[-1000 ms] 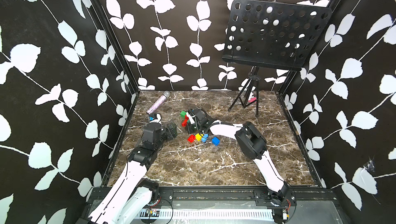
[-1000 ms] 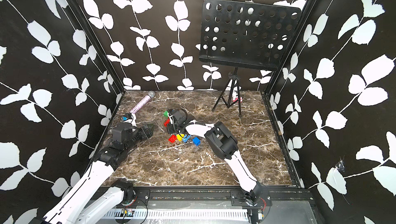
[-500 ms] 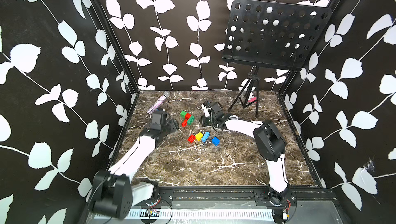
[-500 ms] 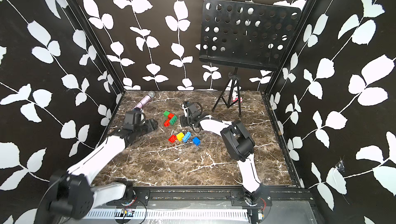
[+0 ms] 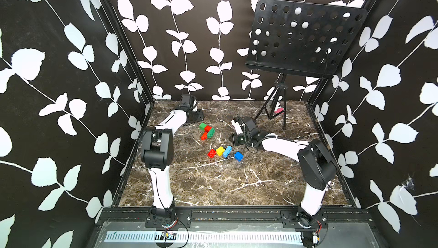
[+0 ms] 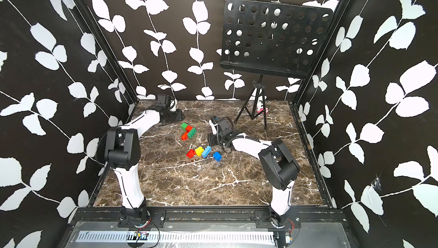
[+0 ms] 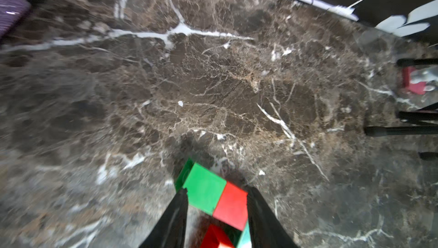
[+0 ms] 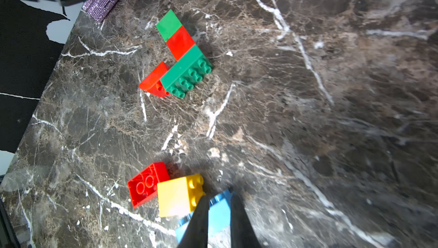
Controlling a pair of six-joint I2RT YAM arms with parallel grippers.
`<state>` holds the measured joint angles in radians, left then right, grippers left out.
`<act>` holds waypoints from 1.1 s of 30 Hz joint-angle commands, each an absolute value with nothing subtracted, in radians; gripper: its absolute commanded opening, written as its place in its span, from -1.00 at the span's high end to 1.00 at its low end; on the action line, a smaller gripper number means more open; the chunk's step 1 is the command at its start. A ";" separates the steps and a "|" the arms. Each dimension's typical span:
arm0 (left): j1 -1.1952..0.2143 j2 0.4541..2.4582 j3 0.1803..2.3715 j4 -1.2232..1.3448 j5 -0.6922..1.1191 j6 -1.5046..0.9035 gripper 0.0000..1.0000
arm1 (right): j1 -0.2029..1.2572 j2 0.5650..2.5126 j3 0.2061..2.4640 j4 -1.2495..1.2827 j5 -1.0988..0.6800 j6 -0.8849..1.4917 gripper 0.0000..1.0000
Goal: Assemble the letter r with lego
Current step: Adjust the lego brick at the center of the board.
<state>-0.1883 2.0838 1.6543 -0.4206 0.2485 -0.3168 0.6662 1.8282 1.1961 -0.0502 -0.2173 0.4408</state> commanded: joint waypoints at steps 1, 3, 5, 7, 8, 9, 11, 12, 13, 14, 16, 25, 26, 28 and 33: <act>-0.190 2.164 1.780 -0.504 0.314 -0.291 0.19 | 0.658 1.802 1.168 -0.031 -0.215 0.422 0.64; -0.198 2.211 1.830 -0.516 0.327 -0.286 0.21 | 0.657 1.798 1.159 -0.032 -0.218 0.420 0.64; -0.208 2.231 1.848 -0.515 0.315 -0.278 0.23 | 0.657 1.792 1.152 -0.032 -0.219 0.417 0.64; -0.216 2.241 1.851 -0.524 0.308 -0.272 0.28 | 0.657 1.784 1.145 -0.036 -0.213 0.415 0.64; -0.216 2.244 1.854 -0.532 0.307 -0.266 0.33 | 0.657 1.781 1.142 -0.037 -0.210 0.413 0.64; -0.218 2.246 1.852 -0.545 0.306 -0.263 0.44 | 0.656 1.777 1.140 -0.037 -0.209 0.412 0.64; -0.218 2.247 1.842 -0.570 0.297 -0.254 0.81 | 0.655 1.775 1.136 -0.037 -0.210 0.410 0.65; -0.218 2.244 1.835 -0.582 0.290 -0.248 0.94 | 0.655 1.776 1.138 -0.039 -0.212 0.408 0.65; -0.219 2.237 1.821 -0.589 0.282 -0.243 0.97 | 0.655 1.776 1.138 -0.040 -0.213 0.408 0.65; -0.218 2.229 1.803 -0.589 0.276 -0.242 0.98 | 0.655 1.776 1.136 -0.040 -0.216 0.408 0.66; -0.218 2.199 1.752 -0.580 0.267 -0.238 1.00 | 0.655 1.775 1.134 -0.041 -0.223 0.410 0.66; -0.217 2.079 1.591 -0.650 0.131 -0.205 1.00 | 0.655 1.770 1.118 -0.040 -0.246 0.418 0.66; -0.216 2.065 1.576 -0.658 0.130 -0.205 1.00 | 0.655 1.770 1.116 -0.039 -0.248 0.418 0.66; -0.218 2.022 1.514 -0.647 0.139 -0.212 1.00 | 0.655 1.772 1.109 -0.034 -0.254 0.424 0.66; -0.221 1.883 1.337 -0.575 0.203 -0.248 1.00 | 0.657 1.773 1.099 -0.008 -0.313 0.435 0.66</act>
<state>-0.2173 1.9797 1.4067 -0.5880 0.1719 -0.2329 0.6575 1.7992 1.1084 -0.0471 -0.2672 0.4229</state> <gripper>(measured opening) 0.047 0.172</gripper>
